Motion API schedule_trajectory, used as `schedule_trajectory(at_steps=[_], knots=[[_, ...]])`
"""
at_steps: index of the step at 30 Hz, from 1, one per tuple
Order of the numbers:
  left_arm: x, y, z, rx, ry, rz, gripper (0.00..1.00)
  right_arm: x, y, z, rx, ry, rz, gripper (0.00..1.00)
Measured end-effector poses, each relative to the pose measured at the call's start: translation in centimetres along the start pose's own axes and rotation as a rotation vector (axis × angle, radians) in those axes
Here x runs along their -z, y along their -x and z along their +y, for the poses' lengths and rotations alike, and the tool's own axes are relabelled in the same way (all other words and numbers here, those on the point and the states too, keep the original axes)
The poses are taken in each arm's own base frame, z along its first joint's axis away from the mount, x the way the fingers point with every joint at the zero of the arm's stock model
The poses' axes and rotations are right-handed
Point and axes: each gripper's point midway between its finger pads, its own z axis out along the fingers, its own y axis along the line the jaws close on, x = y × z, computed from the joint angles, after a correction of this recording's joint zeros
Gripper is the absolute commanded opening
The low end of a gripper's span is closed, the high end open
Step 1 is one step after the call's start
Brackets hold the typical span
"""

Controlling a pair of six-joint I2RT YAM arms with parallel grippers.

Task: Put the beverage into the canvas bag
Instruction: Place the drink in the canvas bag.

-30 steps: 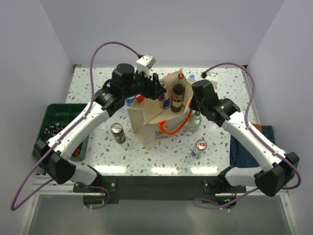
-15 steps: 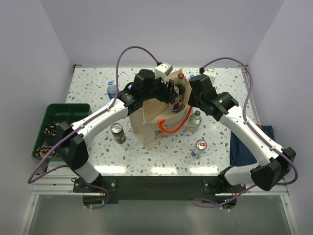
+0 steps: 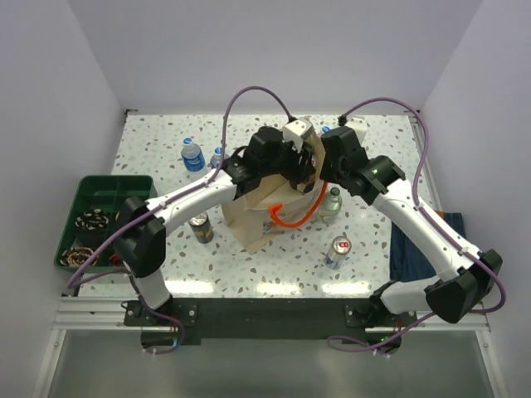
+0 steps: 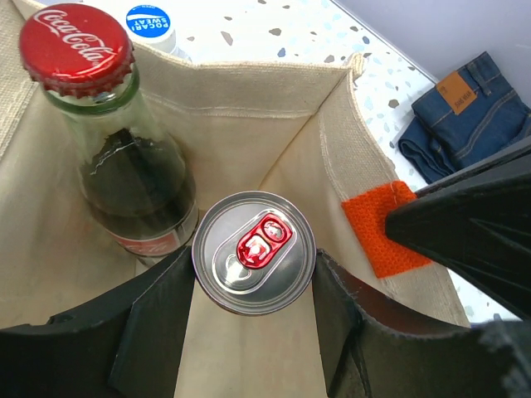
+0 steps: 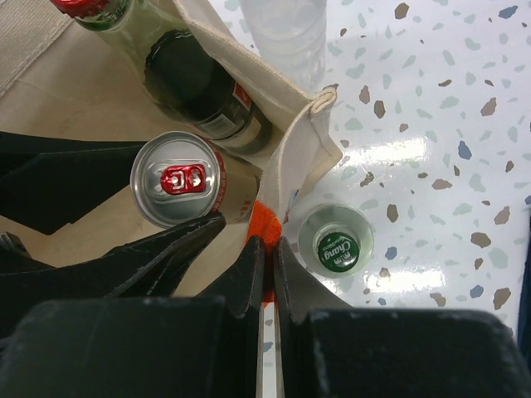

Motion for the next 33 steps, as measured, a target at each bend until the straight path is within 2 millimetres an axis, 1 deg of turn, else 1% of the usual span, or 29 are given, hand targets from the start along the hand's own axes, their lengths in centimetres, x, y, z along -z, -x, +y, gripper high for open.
schedule_trajectory(at_steps=[3,12,15,22,29,33], knots=[[-0.4,-0.2,-0.1,-0.012,0.010,-0.002,0.00,0.0,-0.1,-0.1,0.002,-0.003,0.003,0.00],[-1.6,0.6,0.2,-0.024,0.050,-0.059,0.00,0.4,-0.4,-0.6,0.010,-0.021,0.026,0.00],[-2.2,0.5,0.5,-0.025,0.061,-0.072,0.00,0.4,-0.4,-0.6,0.015,-0.029,0.033,0.00],[-3.5,-1.2,0.7,-0.022,0.069,-0.042,0.00,0.7,-0.5,-0.9,0.022,-0.039,0.043,0.00],[-4.5,-1.7,0.4,-0.019,0.060,-0.052,0.00,0.7,-0.5,-0.9,0.024,-0.041,0.046,0.00],[-5.0,-2.4,0.3,-0.019,0.059,-0.039,0.00,0.7,-0.5,-0.9,0.024,-0.039,0.046,0.00]])
